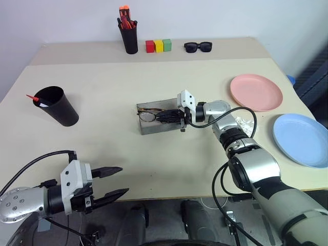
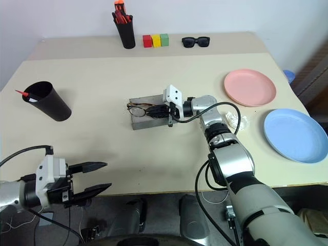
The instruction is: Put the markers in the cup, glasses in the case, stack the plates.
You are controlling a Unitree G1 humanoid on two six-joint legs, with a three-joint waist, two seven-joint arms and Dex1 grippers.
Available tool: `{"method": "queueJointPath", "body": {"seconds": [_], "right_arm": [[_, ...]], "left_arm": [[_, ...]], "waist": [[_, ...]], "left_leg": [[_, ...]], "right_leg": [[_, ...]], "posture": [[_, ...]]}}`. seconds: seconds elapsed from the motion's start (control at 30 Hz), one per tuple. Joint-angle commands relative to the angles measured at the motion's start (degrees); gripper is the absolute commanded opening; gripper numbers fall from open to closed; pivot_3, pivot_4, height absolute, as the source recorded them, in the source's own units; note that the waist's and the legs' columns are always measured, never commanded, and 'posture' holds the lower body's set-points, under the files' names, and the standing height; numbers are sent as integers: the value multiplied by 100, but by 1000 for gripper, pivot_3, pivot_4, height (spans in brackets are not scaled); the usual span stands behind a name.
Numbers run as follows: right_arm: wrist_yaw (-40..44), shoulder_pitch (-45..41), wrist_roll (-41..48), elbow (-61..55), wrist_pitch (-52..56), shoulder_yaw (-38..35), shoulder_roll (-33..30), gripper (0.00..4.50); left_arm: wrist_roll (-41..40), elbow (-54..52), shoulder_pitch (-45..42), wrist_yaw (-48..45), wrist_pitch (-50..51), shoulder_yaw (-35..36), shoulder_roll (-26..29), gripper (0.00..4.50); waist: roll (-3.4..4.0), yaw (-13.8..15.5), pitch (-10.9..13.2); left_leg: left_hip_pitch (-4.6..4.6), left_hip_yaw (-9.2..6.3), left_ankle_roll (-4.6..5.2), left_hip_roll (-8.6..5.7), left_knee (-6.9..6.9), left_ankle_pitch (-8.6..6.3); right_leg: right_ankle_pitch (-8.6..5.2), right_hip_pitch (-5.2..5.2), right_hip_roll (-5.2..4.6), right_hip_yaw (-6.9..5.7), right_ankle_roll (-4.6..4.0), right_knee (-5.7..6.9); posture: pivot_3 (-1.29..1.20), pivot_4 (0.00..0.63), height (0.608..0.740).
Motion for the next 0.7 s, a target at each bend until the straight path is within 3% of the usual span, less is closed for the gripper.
{"method": "queueJointPath", "body": {"seconds": [0.03, 0.37, 0.67, 0.7], "right_arm": [[153, -195, -90, 22, 31, -51, -23, 30], [419, -179, -286, 30, 234, -66, -156, 30], [211, -175, -333, -45, 159, -156, -236, 4150], [225, -176, -295, -87, 175, -196, -271, 4150]], "left_arm": [[-125, -214, 47, 13, -36, 195, -31, 2852], [-74, -217, 37, 33, -75, 126, -82, 2852], [-90, -129, -129, 47, -24, 27, -82, 2852], [-98, -109, -203, 112, -19, 10, -116, 2852]], "waist": [[0, -1, 0], [0, 0, 0], [0, -1, 0], [1, -1, 0]], "left_leg": [[0, 0, 0, 0, 0, 0], [0, 0, 0, 0, -1, 0], [0, 0, 0, 0, -1, 0], [0, 0, 0, 0, -1, 0]], "right_leg": [[0, 0, 0, 0, 0, 0], [0, 0, 0, 0, 0, 0], [0, 0, 1, 0, 0, 0], [0, 0, 0, 0, 0, 0]], "posture": [[0, 150, 740], [0, 150, 740], [0, 150, 740], [0, 150, 740]]}}
